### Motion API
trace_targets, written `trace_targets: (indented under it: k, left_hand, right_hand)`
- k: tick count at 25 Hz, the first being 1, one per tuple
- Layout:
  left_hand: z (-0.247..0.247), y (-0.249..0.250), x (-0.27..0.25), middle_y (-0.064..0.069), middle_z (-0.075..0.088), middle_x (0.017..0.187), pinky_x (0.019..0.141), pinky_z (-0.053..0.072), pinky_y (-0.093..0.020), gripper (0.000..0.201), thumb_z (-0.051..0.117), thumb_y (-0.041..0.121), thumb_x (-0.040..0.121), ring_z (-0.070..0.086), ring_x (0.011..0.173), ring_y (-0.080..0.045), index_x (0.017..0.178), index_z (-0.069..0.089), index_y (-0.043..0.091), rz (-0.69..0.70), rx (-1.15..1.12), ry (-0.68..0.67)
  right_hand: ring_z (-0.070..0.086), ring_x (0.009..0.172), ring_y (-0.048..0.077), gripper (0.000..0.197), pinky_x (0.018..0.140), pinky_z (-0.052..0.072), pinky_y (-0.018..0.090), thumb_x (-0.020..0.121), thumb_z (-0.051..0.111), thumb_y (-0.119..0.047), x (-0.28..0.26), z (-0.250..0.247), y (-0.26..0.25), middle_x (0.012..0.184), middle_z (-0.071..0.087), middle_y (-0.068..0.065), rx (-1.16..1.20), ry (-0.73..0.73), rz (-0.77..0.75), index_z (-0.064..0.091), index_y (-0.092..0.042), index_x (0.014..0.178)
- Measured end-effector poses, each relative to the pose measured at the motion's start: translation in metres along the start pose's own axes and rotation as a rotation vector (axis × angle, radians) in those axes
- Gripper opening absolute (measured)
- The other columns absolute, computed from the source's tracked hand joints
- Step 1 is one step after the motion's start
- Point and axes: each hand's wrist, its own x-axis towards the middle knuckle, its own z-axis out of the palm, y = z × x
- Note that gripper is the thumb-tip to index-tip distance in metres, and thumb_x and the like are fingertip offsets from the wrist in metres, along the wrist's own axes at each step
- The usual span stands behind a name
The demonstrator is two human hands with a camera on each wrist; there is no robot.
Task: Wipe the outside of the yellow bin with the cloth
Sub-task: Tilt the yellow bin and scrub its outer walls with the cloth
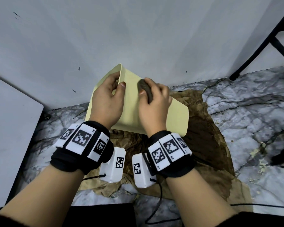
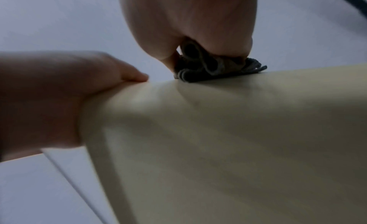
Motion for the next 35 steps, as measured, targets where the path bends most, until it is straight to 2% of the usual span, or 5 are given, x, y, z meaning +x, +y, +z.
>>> trace_targets:
  k: [7,14,19,23,35]
  left_hand:
    - [-0.005,-0.001,0.002,0.02,0.055,0.076,0.062,0.036,0.0,0.026,0.045,0.013,0.089,0.052,0.067,0.016,0.11,0.053,0.026,0.034,-0.006,-0.083]
    - [0.0,0.0,0.006,0.008,0.052,0.068,0.056,0.037,-0.009,0.024,0.042,0.018,0.092,0.051,0.065,-0.004,0.115,0.048,0.015,0.022,0.0,-0.012]
    - [0.004,-0.005,-0.002,0.011,0.048,0.061,0.054,0.034,-0.007,0.021,0.046,0.017,0.09,0.049,0.058,0.003,0.109,0.054,0.02,0.09,-0.009,0.024]
    - [0.009,-0.013,-0.007,0.002,0.057,0.071,0.059,0.039,-0.014,0.024,0.044,0.024,0.087,0.052,0.064,-0.01,0.109,0.053,0.026,0.116,-0.037,-0.001]
    - [0.004,-0.026,-0.009,0.025,0.05,0.055,0.056,0.033,-0.009,0.02,0.046,0.028,0.085,0.044,0.057,0.003,0.099,0.05,0.041,0.106,-0.119,-0.045]
  right_hand:
    - [0.033,0.098,0.012,0.035,0.093,0.028,0.02,0.082,0.054,-0.017,-0.005,0.002,-0.015,0.111,0.053,0.01,0.077,-0.054,-0.107,0.06,-0.02,0.116]
    - [0.043,0.104,0.024,0.036,0.094,0.032,0.022,0.08,0.052,-0.019,-0.006,0.002,-0.016,0.109,0.055,0.008,0.097,-0.103,-0.106,0.061,-0.021,0.115]
    - [0.04,0.103,0.019,0.035,0.093,0.031,0.021,0.082,0.054,-0.017,-0.002,-0.002,-0.018,0.112,0.054,0.008,0.074,-0.071,-0.123,0.061,-0.021,0.116]
    - [0.038,0.108,0.02,0.035,0.092,0.027,0.017,0.085,0.053,-0.017,0.007,-0.011,-0.011,0.116,0.052,0.006,0.017,-0.142,-0.091,0.058,-0.025,0.119]
    - [0.038,0.124,0.032,0.03,0.109,0.029,0.037,0.09,0.047,-0.022,0.039,-0.075,0.078,0.129,0.045,0.011,-0.143,-0.054,0.355,0.059,-0.029,0.116]
